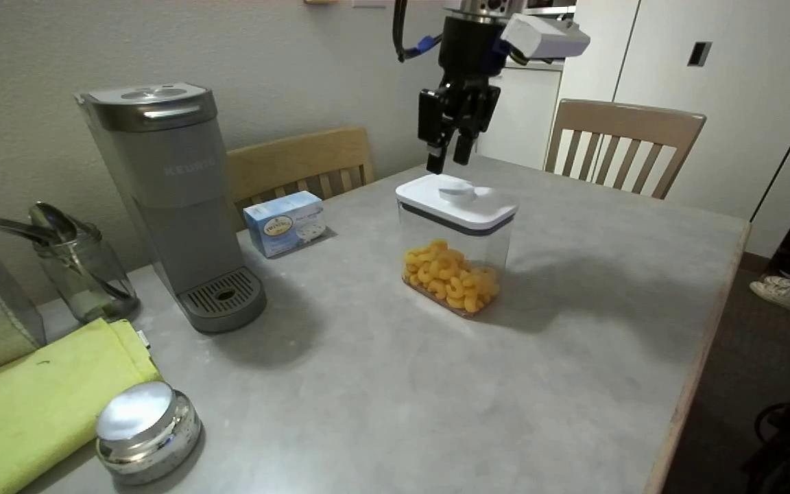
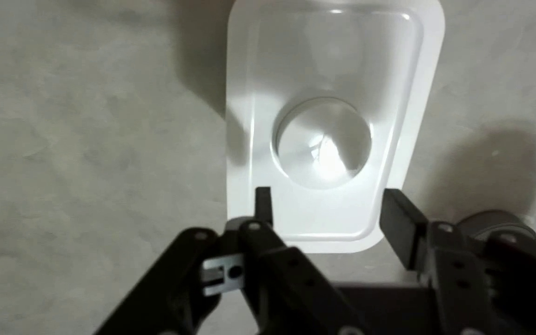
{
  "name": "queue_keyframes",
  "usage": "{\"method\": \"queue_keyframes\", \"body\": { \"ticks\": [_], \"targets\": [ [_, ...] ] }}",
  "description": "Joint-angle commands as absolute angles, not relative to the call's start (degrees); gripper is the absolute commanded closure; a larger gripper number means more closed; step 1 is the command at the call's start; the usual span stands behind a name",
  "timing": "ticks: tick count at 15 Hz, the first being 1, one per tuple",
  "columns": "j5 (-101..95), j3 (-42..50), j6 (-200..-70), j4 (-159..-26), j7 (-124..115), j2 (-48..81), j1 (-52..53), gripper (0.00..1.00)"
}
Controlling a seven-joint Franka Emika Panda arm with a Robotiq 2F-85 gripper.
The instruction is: Pick the lid on the table and put it on the storage jar
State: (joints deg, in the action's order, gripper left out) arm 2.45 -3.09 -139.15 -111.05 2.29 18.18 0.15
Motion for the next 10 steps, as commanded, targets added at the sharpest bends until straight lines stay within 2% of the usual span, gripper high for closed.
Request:
{"method": "queue_keyframes", "body": {
  "ticks": [1, 4, 6, 10],
  "targets": [
    [2.59, -2.53, -138.01, -111.99, 1.33, 17.07, 0.47, 0.67],
    [2.5, -2.48, -137.72, -111.66, 0.64, 17.26, 0.57, 0.89],
    [2.31, -2.33, -137.14, -111.4, -0.28, 17.32, 0.72, 1.0],
    [1.44, -1.77, -135.22, -111.12, -4.12, 17.06, 1.31, 1.0]
  ]
}}
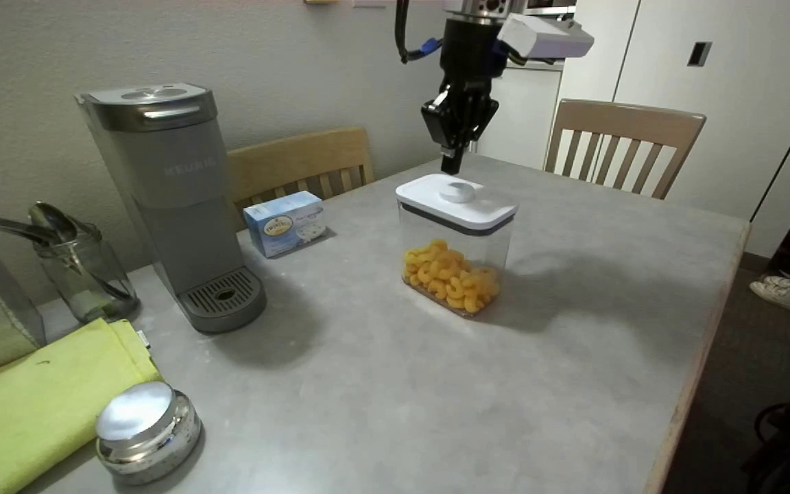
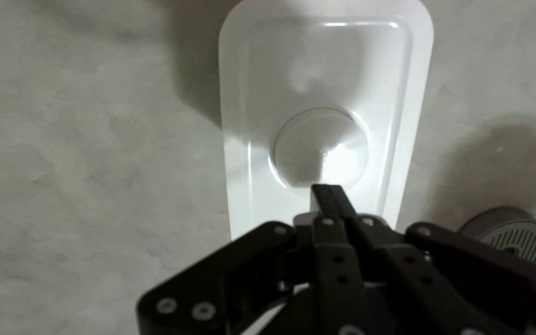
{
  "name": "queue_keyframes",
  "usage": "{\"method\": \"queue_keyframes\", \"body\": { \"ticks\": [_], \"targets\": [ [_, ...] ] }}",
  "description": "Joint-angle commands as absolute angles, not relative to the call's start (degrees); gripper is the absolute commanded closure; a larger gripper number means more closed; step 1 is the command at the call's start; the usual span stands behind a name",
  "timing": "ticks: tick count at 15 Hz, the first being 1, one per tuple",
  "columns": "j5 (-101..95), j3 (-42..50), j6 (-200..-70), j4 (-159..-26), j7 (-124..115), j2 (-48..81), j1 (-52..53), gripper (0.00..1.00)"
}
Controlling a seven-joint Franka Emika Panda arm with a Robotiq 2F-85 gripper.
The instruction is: Pick the lid on the table and put it on the storage jar
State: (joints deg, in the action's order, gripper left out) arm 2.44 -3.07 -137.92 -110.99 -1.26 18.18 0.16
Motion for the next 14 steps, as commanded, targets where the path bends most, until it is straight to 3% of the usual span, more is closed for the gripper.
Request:
{"method": "queue_keyframes", "body": {
  "ticks": [1, 14],
  "targets": [
    [1.35, -1.7, -134.71, -111.09, -5.06, 17.0, 1.39, 1.0],
    [8.1, -2.96, -135.04, -110.83, -4.91, 20.22, 0.23, 1.0]
  ]
}}
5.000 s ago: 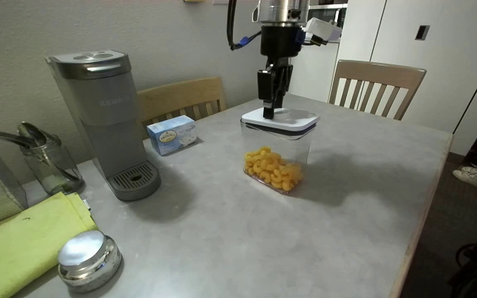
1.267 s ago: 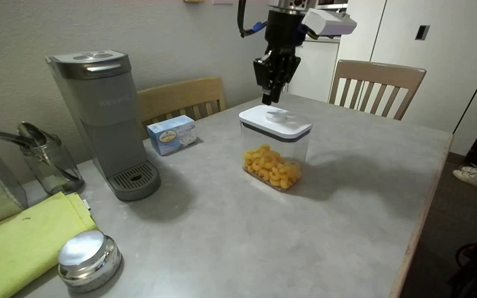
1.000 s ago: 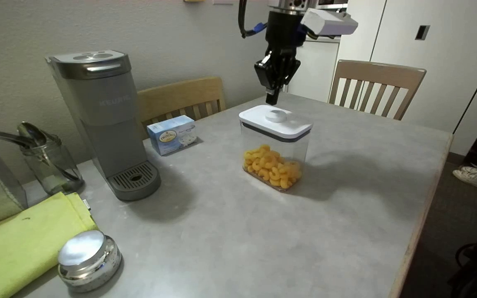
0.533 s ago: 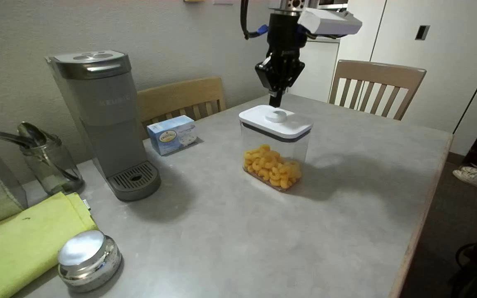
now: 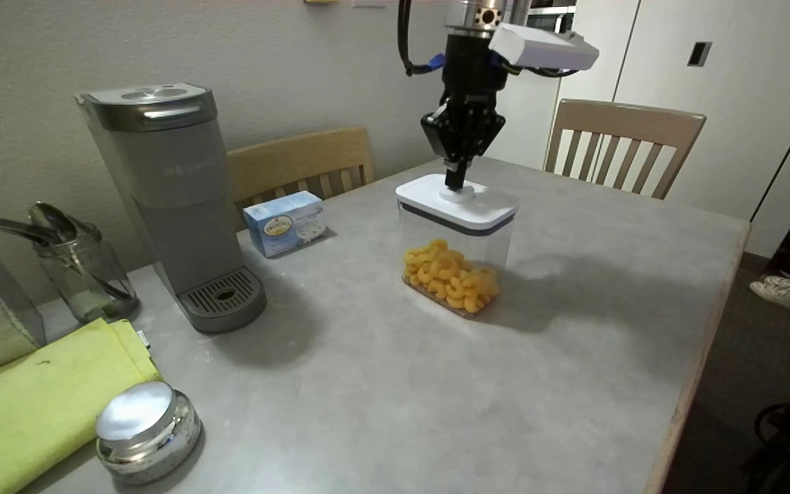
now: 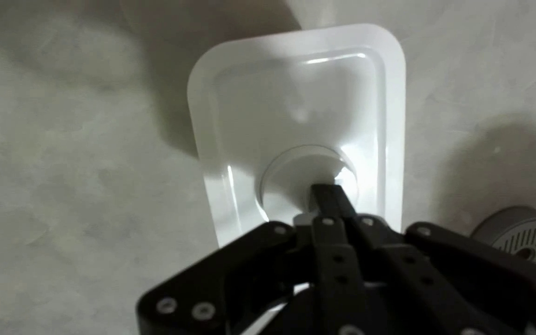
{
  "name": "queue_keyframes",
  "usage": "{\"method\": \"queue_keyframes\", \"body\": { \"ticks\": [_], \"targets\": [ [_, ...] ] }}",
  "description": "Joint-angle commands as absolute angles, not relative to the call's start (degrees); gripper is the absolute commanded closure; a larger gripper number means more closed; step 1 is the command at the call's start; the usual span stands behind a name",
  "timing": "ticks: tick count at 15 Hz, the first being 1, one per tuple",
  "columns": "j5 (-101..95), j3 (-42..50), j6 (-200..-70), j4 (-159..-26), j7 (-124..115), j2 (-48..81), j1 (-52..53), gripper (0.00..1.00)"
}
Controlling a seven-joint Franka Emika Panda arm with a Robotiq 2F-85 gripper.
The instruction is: Pick the lid on the table and put it on the storage jar
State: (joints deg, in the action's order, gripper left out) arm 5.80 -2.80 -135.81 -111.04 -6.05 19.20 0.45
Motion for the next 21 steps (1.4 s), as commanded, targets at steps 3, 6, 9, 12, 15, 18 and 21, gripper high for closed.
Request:
{"method": "queue_keyframes", "body": {
  "ticks": [3, 6, 9, 12, 15, 18, 21],
  "targets": [
    [9.86, -3.15, -135.1, -110.43, -3.83, 21.93, -0.1, 1.0],
    [10.89, -3.23, -135.33, -110.5, -2.85, 22.82, -0.33, 1.0],
    [11.53, -3.21, -135.57, -110.28, -2.19, 23.64, -0.5, 1.0],
    [12.57, -3.44, -135.98, -109.85, -1.04, 24.77, -0.94, 1.0],
    [14.07, -3.55, -136.22, -109.59, 0.34, 25.48, -1.4, 1.0],
    [14.21, -3.24, -135.8, -109.58, 0.12, 24.31, -1.09, 1.0],
    [12.65, -2.74, -135.29, -109.78, -1.04, 22.5, -0.39, 1.0]
  ]
}}
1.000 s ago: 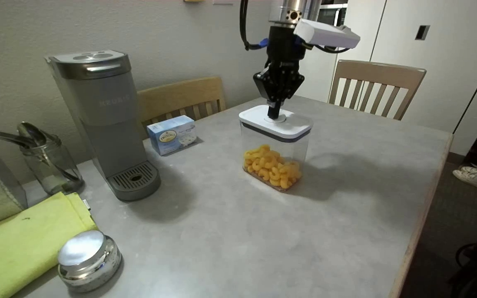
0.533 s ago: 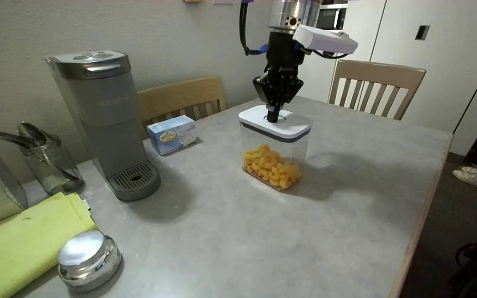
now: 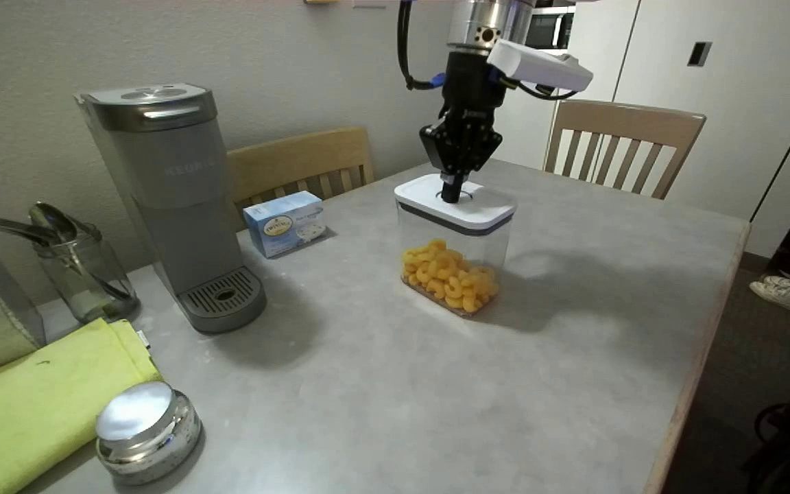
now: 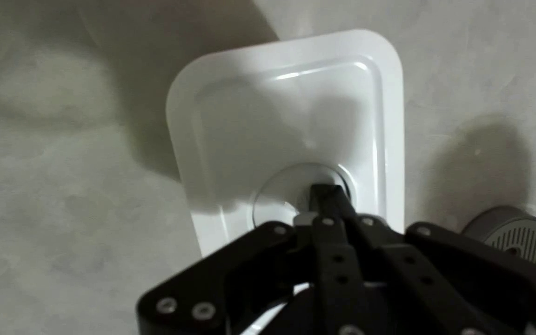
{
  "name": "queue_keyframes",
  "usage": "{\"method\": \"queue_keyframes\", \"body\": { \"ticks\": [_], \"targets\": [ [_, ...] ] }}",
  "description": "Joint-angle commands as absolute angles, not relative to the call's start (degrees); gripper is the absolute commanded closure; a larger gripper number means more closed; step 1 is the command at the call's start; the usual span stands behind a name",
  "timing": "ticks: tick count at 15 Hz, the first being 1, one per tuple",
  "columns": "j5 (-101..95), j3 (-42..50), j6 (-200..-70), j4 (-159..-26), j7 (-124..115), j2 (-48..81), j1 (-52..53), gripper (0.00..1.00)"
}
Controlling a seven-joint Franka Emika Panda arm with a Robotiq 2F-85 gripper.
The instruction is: Pick the lid on the table and put it on the storage jar
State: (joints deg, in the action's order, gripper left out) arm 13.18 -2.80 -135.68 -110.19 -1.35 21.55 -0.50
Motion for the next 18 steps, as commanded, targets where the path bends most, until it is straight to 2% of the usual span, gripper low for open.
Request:
{"method": "queue_keyframes", "body": {
  "ticks": [1, 15, 16, 18],
  "targets": [
    [11.42, -2.24, -134.86, -109.77, -2.2, 22.08, 0.09, 1.0],
    [2.06, -1.1, -132.45, -107.91, -8.85, 18.96, 1.79, 1.0],
    [1.72, -0.99, -132.48, -107.8, -9.25, 18.81, 1.9, 0.74],
    [1.34, -0.9, -132.3, -107.49, -9.88, 18.73, 2.01, 0.67]
  ]
}}
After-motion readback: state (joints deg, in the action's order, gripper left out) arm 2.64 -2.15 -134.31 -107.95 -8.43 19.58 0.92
